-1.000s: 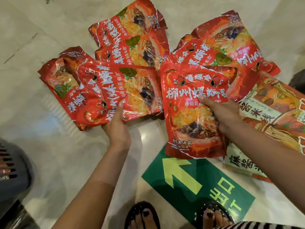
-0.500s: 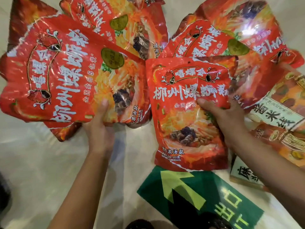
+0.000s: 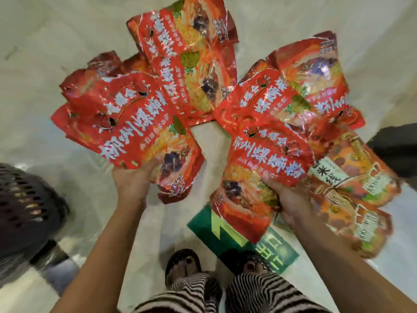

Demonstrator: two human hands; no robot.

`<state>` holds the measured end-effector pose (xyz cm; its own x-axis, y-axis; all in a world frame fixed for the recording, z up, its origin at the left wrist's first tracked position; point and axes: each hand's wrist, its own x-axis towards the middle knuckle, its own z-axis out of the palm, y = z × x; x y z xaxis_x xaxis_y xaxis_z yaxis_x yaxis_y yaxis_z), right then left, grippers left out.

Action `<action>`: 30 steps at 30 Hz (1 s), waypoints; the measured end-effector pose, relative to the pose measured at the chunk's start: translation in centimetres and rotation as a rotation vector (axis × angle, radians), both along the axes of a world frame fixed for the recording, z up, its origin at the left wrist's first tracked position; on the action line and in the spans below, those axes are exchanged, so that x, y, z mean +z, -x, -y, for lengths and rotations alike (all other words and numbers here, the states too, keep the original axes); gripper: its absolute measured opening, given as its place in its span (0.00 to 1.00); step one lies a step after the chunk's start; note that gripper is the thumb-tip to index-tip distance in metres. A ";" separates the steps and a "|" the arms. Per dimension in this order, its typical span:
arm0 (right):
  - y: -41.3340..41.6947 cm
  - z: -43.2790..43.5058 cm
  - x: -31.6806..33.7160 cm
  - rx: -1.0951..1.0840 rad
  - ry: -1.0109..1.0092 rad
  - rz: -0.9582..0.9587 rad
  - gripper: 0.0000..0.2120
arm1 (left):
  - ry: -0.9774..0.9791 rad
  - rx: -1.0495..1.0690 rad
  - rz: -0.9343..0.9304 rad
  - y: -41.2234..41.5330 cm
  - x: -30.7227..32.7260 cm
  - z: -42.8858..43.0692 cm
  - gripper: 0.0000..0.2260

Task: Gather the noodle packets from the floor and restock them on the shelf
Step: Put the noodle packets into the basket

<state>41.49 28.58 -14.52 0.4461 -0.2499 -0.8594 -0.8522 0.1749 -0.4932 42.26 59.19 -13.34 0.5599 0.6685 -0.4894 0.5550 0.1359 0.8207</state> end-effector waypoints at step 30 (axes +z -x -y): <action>4.1 -13.6 58.4 1.138 0.089 0.256 0.10 | 0.020 0.146 -0.342 22.0 56.7 -8.2 0.17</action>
<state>37.35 42.16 43.88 0.6088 0.3510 -0.7114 -0.3687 -0.6688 -0.6456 20.24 67.39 43.32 0.2612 0.7173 -0.6460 0.7705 0.2482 0.5871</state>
